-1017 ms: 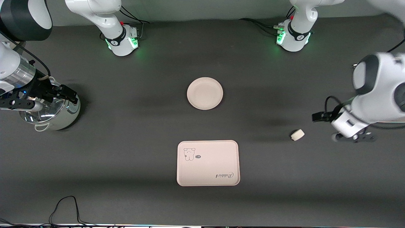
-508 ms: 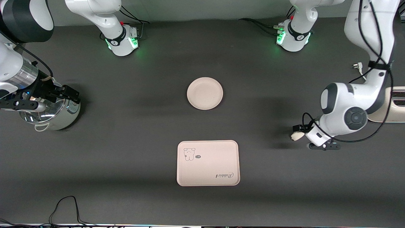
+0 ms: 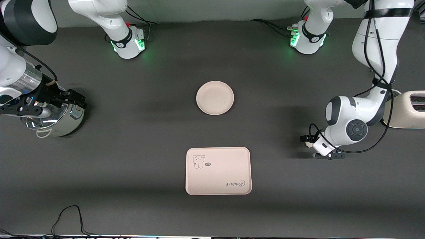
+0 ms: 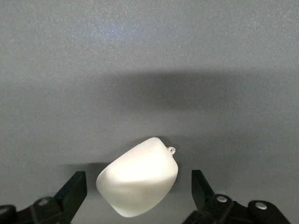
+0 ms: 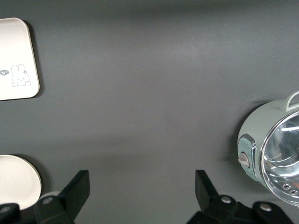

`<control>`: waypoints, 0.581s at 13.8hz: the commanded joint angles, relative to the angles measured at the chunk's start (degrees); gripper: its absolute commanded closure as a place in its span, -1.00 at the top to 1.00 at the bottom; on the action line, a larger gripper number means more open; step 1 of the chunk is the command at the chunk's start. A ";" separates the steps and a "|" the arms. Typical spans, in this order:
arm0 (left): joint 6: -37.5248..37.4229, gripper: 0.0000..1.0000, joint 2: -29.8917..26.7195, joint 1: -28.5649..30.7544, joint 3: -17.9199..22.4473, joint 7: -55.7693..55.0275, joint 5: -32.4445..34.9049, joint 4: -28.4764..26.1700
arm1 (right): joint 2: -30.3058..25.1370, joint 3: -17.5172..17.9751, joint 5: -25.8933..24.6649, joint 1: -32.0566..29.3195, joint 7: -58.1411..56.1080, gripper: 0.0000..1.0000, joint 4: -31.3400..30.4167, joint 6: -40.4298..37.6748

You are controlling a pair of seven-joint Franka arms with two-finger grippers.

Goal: Place bun in plate and plate on tray
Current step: 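Close the left gripper on the white bun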

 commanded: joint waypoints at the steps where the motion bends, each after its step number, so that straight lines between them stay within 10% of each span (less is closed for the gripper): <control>1: 0.17 0.61 -0.35 -0.41 0.27 -0.88 -0.18 0.24 | -0.18 -0.41 1.09 2.46 2.33 1.00 -0.23 0.67; 2: 0.17 -0.04 -0.35 -0.41 0.27 -0.88 -0.18 0.24 | -0.18 -0.41 1.00 2.82 3.73 1.00 -0.23 0.58; 3: 0.17 -0.26 -0.35 -0.41 0.27 -0.88 -0.18 0.32 | -0.27 -0.41 1.08 3.35 4.18 1.00 -0.66 0.58; 8: -6.90 -0.32 -5.60 -0.67 0.19 -1.75 -0.09 0.50 | -0.62 -0.41 1.09 3.70 4.45 1.00 -1.28 0.84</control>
